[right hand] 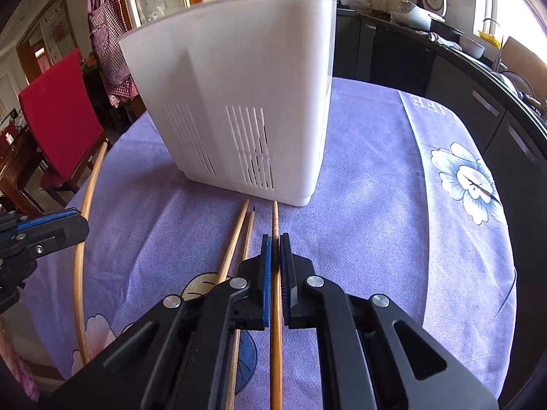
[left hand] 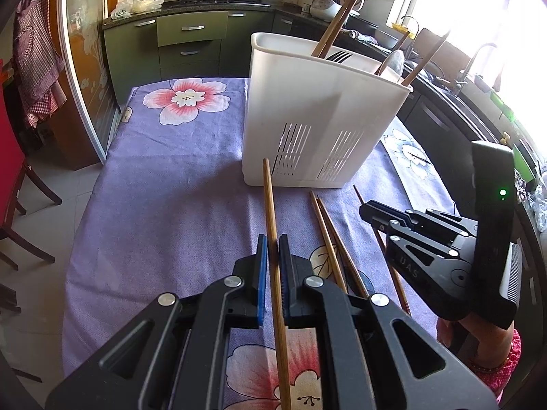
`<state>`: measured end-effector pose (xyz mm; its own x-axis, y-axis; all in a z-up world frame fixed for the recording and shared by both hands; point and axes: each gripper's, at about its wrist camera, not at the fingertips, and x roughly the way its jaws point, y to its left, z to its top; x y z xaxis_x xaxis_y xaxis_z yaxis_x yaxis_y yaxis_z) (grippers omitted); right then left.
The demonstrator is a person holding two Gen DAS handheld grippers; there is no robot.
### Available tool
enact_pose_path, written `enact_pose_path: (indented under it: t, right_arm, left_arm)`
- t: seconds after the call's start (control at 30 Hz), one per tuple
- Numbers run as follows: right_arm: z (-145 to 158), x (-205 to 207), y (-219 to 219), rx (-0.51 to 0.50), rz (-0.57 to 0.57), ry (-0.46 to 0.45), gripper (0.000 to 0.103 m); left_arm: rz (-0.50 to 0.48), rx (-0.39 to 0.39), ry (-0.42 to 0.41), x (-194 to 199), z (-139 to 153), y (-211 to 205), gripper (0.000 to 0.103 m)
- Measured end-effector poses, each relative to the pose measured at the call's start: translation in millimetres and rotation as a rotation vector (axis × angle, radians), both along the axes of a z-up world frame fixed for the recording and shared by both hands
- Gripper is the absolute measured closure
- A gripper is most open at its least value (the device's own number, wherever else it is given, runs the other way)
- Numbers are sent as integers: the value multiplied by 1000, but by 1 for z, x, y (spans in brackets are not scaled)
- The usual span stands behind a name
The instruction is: Organize utensils
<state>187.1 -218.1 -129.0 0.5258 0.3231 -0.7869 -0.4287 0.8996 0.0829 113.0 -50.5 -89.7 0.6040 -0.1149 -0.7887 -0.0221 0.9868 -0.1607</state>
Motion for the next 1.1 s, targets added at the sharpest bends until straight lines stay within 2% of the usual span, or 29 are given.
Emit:
enact_pose_path:
  t: [0.2,0.47,0.77,0.83,0.87,1.1]
  right_arm:
    - [33,-20,-19,64,-19,-75,97]
    - [85,-67,-56,163,-55,-187,97]
    - [128,-110,-74,218,-56,-286,97]
    - [132,-115,-76,223,-57,-294,97]
    - [132,-116,-77,226,-56,-296,97]
    - [133,-121,-79,243,-53,-300,97]
  left_arm:
    - [1,5,-31,-9,12,-1,96]
    - [11,8,-85,-25,32,0,97]
    - [7,31,-141,-42,55,-5,97]
    - [6,47,-102,-35,51,-4,97]
    - [8,25,-69,-26,45,-1,97]
    - [48,-12,160,41,-19,16,97]
